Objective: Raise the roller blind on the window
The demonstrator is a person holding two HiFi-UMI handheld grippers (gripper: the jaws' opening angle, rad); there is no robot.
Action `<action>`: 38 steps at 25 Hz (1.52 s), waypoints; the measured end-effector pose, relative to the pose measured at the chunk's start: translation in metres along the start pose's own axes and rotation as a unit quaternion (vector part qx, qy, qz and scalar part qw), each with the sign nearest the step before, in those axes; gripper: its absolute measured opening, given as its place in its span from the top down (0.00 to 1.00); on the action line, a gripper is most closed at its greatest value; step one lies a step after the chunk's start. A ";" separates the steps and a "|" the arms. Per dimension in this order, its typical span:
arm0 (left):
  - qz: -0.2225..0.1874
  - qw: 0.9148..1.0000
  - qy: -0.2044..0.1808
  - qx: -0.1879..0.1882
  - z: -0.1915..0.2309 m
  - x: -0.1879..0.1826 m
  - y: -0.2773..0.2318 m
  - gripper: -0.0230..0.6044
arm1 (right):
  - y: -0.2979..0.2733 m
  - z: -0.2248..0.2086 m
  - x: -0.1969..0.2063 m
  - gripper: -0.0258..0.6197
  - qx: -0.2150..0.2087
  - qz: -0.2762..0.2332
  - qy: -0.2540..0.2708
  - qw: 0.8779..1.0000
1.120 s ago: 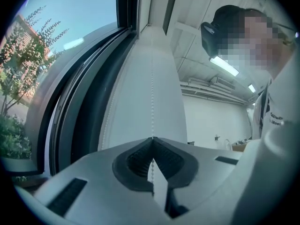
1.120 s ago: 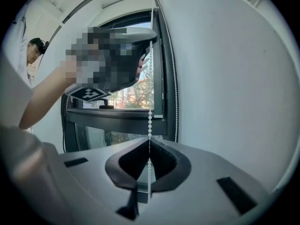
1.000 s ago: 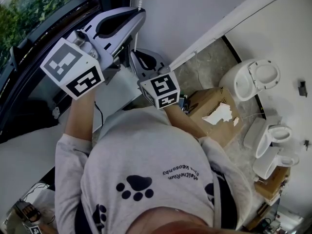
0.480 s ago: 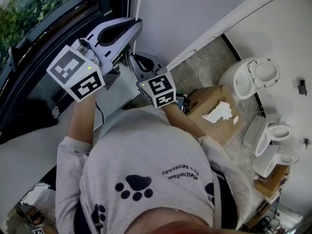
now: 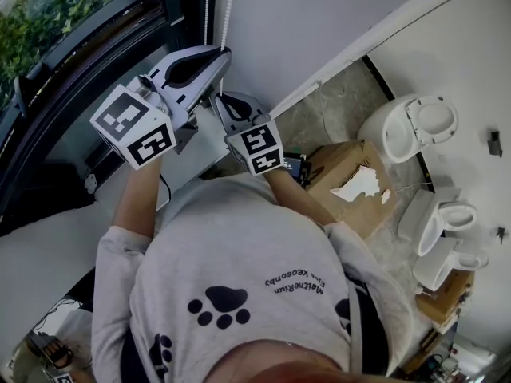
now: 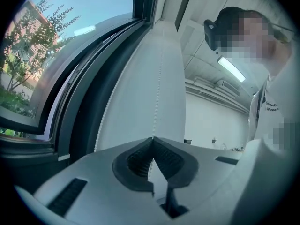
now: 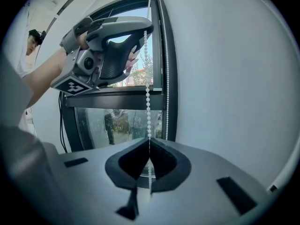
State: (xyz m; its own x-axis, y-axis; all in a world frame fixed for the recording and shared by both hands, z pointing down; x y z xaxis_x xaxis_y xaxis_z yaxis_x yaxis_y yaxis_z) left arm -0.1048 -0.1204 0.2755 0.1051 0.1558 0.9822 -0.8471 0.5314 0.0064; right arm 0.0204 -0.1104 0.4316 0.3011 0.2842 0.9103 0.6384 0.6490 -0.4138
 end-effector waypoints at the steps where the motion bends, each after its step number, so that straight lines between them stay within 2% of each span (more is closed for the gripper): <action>1: 0.001 1.000 0.003 0.000 0.000 0.003 0.000 0.95 | -0.001 0.000 0.002 0.95 0.000 0.001 -0.001 1.000; 6: 0.010 1.000 0.007 -0.001 0.001 0.016 -0.001 0.95 | -0.006 -0.001 0.015 0.95 -0.003 0.016 -0.003 1.000; 17: 0.033 0.999 0.043 -0.001 0.004 0.057 -0.003 0.95 | -0.017 -0.002 0.049 0.95 -0.009 0.069 -0.012 0.998; 25: 0.036 0.998 0.057 0.004 0.001 0.071 -0.004 0.95 | -0.019 -0.001 0.059 0.95 -0.015 0.083 -0.021 0.996; 30: 0.032 0.997 0.063 0.007 0.001 0.071 -0.003 0.95 | -0.015 -0.001 0.050 0.94 -0.018 0.085 -0.004 0.996; 32: 0.030 0.997 0.064 0.008 0.001 0.072 -0.003 0.95 | -0.007 0.000 0.038 0.92 -0.017 0.070 -0.004 0.997; 34: 0.028 0.998 0.064 0.008 0.001 0.072 -0.003 0.95 | 0.004 -0.001 0.023 0.82 -0.021 0.050 -0.008 0.998; 38: 0.029 0.998 0.062 0.007 0.001 0.072 -0.002 0.95 | 0.032 -0.004 -0.008 0.81 -0.026 0.014 -0.013 0.999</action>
State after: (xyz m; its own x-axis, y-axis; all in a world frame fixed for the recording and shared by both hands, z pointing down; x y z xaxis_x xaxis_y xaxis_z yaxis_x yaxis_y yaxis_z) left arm -0.0963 -0.1114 0.3461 0.1197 0.2882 0.9501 -0.8607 0.5071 -0.0453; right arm 0.0411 -0.0948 0.4110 0.3011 0.3200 0.8983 0.6658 0.6038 -0.4383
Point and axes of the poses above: the fingertips, and each gripper's own axes: y backward along the fingers, z to its left, x out of its underside, the point moved 9 cm from there along y, backward along the fingers, and after that the axes turned 6 degrees about z, right-handed, at the moved point
